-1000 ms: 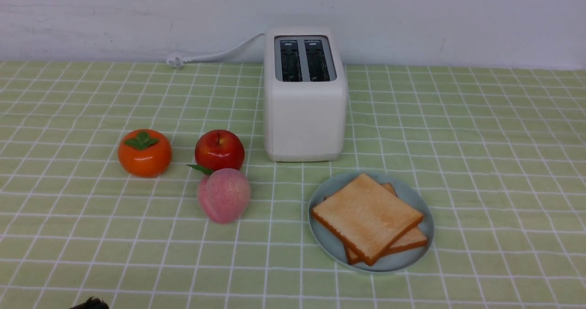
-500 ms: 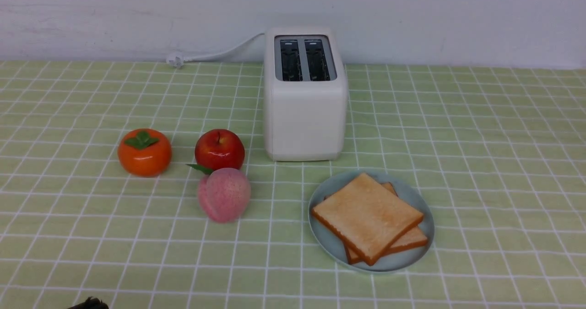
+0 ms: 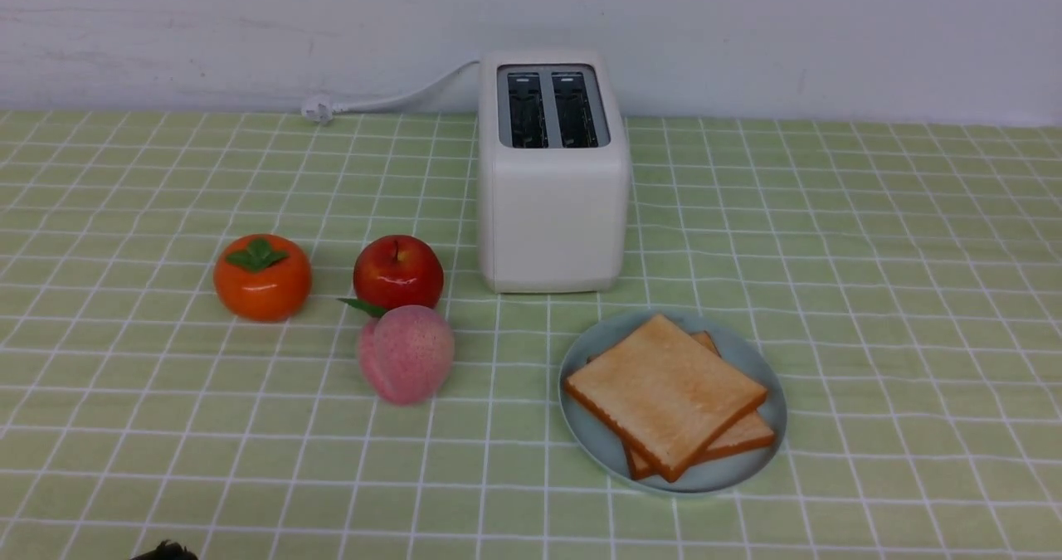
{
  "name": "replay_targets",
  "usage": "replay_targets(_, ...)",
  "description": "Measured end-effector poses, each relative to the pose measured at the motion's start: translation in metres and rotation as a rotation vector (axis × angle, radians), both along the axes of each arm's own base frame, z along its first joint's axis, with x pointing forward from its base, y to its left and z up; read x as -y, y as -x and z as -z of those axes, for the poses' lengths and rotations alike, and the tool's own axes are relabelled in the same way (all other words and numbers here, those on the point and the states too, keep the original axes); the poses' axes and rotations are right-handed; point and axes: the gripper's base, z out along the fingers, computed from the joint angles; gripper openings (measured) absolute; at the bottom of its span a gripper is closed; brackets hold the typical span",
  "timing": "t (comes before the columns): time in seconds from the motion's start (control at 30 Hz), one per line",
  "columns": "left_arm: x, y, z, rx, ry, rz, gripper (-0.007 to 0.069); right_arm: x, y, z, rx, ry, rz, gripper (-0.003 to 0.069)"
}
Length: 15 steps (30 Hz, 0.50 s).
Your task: Take toasted bread from bread machine on green coffee tablecloth place on plate.
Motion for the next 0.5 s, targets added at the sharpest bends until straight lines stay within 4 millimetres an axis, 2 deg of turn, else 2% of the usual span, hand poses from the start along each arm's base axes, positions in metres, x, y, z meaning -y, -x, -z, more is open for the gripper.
replay_targets(0.5,-0.0003,-0.0003,-0.0005,0.018,-0.015,-0.003,0.0053,0.0,0.0,0.0,0.0,0.0,0.0,-0.0009)
